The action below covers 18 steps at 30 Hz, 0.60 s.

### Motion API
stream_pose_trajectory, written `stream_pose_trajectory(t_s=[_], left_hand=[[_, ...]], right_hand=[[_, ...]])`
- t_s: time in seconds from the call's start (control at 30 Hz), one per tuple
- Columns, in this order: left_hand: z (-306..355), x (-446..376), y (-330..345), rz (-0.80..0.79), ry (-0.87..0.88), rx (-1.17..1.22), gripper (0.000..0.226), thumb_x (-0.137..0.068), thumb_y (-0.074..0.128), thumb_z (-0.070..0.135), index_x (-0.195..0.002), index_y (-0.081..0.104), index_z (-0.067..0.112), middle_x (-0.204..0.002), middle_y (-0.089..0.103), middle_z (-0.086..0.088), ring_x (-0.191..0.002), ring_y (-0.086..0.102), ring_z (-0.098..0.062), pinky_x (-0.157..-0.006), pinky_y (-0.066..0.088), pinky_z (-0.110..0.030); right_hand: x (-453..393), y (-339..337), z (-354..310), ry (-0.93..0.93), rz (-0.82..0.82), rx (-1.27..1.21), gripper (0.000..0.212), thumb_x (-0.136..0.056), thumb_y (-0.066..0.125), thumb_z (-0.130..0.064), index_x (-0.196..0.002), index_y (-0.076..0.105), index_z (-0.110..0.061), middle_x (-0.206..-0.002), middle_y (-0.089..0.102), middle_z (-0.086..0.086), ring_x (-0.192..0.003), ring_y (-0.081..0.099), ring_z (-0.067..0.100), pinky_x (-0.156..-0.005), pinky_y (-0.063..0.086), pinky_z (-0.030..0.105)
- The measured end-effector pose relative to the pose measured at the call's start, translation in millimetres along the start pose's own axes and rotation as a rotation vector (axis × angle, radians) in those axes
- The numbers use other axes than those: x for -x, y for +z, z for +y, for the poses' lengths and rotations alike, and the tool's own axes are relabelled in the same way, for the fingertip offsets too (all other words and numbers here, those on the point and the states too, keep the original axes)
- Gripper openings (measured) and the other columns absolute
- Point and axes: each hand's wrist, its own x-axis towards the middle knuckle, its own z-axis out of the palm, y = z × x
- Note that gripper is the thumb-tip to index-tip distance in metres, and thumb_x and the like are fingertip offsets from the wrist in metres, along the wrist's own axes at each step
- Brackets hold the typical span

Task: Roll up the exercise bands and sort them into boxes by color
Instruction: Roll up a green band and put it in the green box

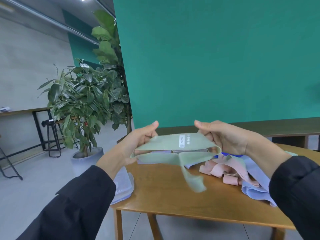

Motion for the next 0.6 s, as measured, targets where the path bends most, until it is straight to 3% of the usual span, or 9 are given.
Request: stream_pose_trajectory(t_s=[0.07,0.13,0.2,0.3,0.4,0.43,0.6], left_hand=[[1,3,-2,0.08,0.006,-0.272,0.065,-0.088,0.058,0.071,-0.075,0.068,0.008,-0.048,0.036,-0.004,-0.038,0.02,-0.017,-0.043,0.022,-0.024],[-1,4,-3,0.134,-0.006,-0.439,0.071,-0.088,0.055,0.074,-0.075,0.073,0.006,-0.047,0.035,-0.006,-0.042,0.023,-0.018,-0.049,0.028,-0.025],[-7,3,-11,0.219,-0.017,-0.498,0.083,-0.082,0.057,0.081,-0.078,0.071,-0.001,-0.049,0.045,-0.004,-0.044,0.033,-0.02,-0.058,0.033,-0.03],[-16,4,-22,0.285,-0.013,-0.496,0.096,-0.072,0.06,0.086,-0.081,0.064,-0.01,-0.063,0.052,-0.012,-0.054,0.043,-0.022,-0.062,0.036,-0.029],[-18,4,-17,0.193,-0.022,-0.362,0.071,-0.079,0.069,0.072,-0.072,0.07,0.001,-0.069,0.061,-0.013,-0.058,0.054,-0.023,-0.057,0.039,-0.029],[-18,3,-13,0.148,-0.04,-0.314,0.063,-0.079,0.072,0.068,-0.078,0.075,0.005,-0.076,0.066,-0.013,-0.064,0.06,-0.024,-0.058,0.042,-0.028],[-25,1,6,-0.057,-0.13,-0.171,0.036,-0.087,0.07,0.049,-0.097,0.08,0.016,-0.103,0.077,-0.009,-0.091,0.073,-0.021,-0.081,0.055,-0.03]], right_hand=[[-1,0,3,0.011,0.042,0.118,0.048,-0.084,0.063,-0.053,-0.054,0.066,-0.016,-0.048,0.048,0.001,-0.042,0.038,0.015,-0.046,0.036,0.023],[0,-1,3,0.039,0.069,0.251,0.051,-0.086,0.066,-0.055,-0.058,0.067,-0.013,-0.049,0.047,0.005,-0.042,0.038,0.018,-0.048,0.032,0.026],[3,-4,2,0.055,0.09,0.413,0.055,-0.085,0.066,-0.062,-0.059,0.066,-0.013,-0.053,0.05,0.008,-0.047,0.037,0.022,-0.051,0.03,0.028],[5,-10,3,0.033,0.133,0.413,0.052,-0.086,0.068,-0.056,-0.053,0.059,-0.016,-0.051,0.045,0.003,-0.046,0.032,0.018,-0.05,0.025,0.025],[-2,-11,10,-0.038,0.153,0.319,0.043,-0.085,0.073,-0.045,-0.058,0.061,-0.014,-0.055,0.048,0.002,-0.049,0.04,0.017,-0.053,0.033,0.024],[-6,-9,13,-0.063,0.153,0.28,0.041,-0.084,0.074,-0.044,-0.059,0.061,-0.014,-0.057,0.049,0.002,-0.052,0.041,0.018,-0.054,0.034,0.024],[-18,-3,17,-0.129,0.177,0.183,0.041,-0.08,0.075,-0.041,-0.065,0.056,-0.008,-0.06,0.045,0.005,-0.051,0.041,0.017,-0.05,0.037,0.018]])
